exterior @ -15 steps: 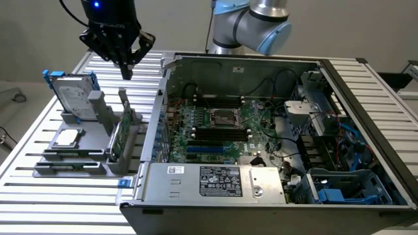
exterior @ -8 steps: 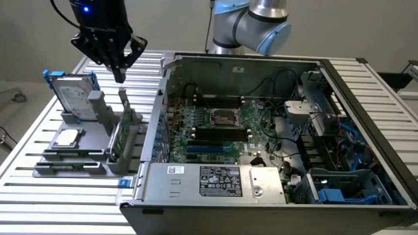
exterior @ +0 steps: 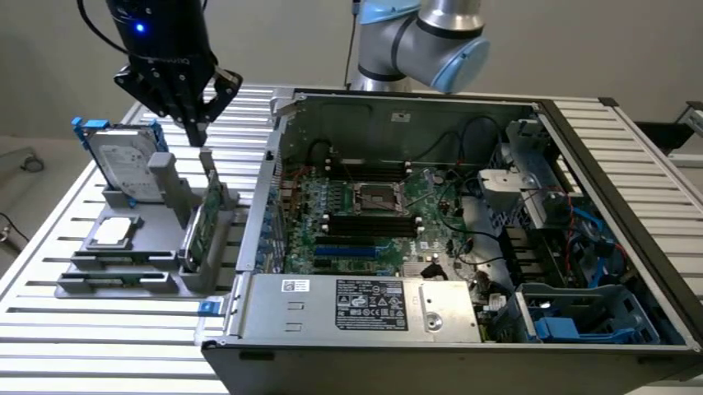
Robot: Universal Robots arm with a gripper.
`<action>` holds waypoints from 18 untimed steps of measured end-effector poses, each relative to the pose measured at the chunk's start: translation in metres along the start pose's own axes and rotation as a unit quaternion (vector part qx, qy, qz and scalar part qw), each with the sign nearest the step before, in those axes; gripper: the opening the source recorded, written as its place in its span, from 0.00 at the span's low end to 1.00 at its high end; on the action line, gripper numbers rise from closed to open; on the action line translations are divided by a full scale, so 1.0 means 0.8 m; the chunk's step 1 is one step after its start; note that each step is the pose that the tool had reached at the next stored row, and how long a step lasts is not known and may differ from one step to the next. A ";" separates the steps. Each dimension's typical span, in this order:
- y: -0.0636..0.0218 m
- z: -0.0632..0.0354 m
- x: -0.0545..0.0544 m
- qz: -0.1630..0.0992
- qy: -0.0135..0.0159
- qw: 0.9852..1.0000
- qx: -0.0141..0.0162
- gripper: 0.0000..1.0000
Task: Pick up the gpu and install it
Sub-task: 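Reach for the gpu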
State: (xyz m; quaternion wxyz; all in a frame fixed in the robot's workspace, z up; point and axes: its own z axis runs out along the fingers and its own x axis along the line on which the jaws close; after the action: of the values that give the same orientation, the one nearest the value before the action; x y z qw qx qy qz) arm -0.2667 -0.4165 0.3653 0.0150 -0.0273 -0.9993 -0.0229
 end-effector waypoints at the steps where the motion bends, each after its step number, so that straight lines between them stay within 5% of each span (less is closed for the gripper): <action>1: -0.001 0.001 0.000 -0.002 0.000 1.000 0.000 0.11; 18: -0.006 0.009 0.006 -0.039 0.003 0.999 0.001 0.11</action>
State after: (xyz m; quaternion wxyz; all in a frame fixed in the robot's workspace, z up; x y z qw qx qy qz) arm -0.2721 -0.4210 0.3577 0.0169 0.0115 -0.9995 -0.0222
